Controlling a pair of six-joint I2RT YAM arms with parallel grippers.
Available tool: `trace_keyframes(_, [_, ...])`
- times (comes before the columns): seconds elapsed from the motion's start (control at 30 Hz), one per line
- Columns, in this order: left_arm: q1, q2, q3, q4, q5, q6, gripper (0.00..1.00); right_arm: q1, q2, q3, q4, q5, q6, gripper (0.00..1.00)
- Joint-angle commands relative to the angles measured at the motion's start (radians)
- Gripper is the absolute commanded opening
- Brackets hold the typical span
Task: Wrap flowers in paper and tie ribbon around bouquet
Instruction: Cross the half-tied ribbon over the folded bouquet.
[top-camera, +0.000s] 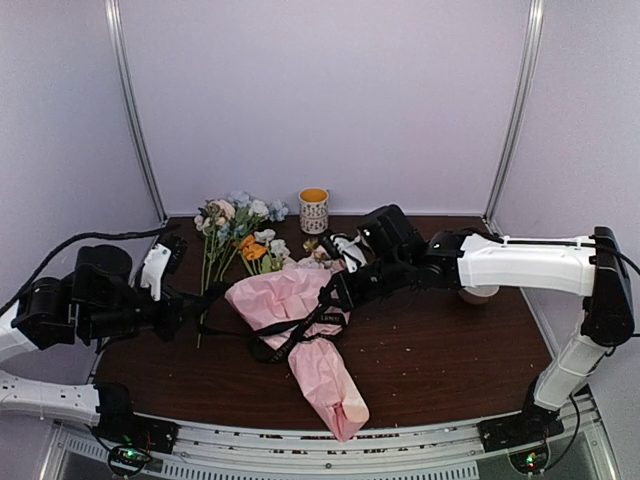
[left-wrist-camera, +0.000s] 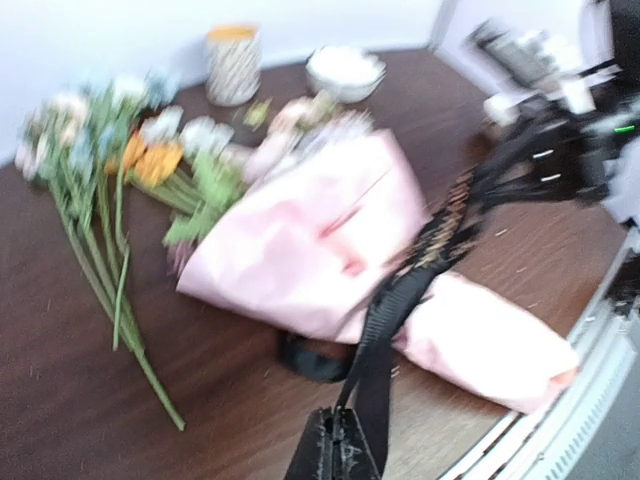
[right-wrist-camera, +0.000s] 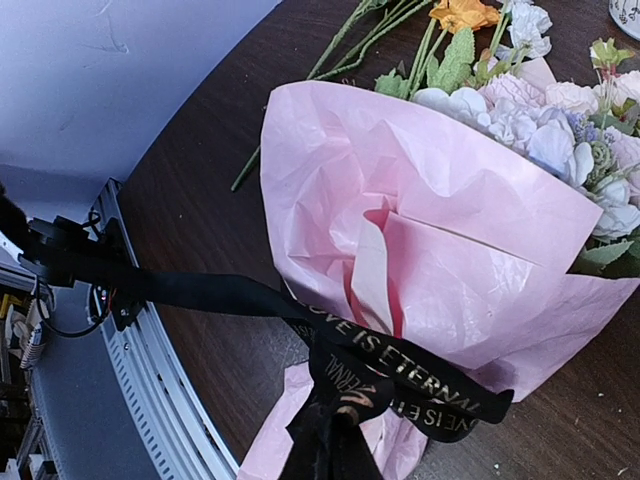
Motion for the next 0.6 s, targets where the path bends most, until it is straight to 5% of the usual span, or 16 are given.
trace_keyframes(0.0, [-0.085, -0.032, 0.018, 0.185, 0.047, 0.205, 0.00, -0.007, 0.011, 0.057, -0.030, 0.022, -0.020, 0.00])
trace_keyframes(0.37, [-0.192, 0.583, 0.388, 0.451, 0.416, 0.696, 0.00, -0.038, 0.082, 0.213, -0.125, -0.009, -0.115, 0.00])
trace_keyframes(0.57, [-0.250, 0.961, 0.670, 0.424, 0.573, 0.898, 0.00, -0.050, 0.102, 0.290, -0.211, -0.030, -0.202, 0.00])
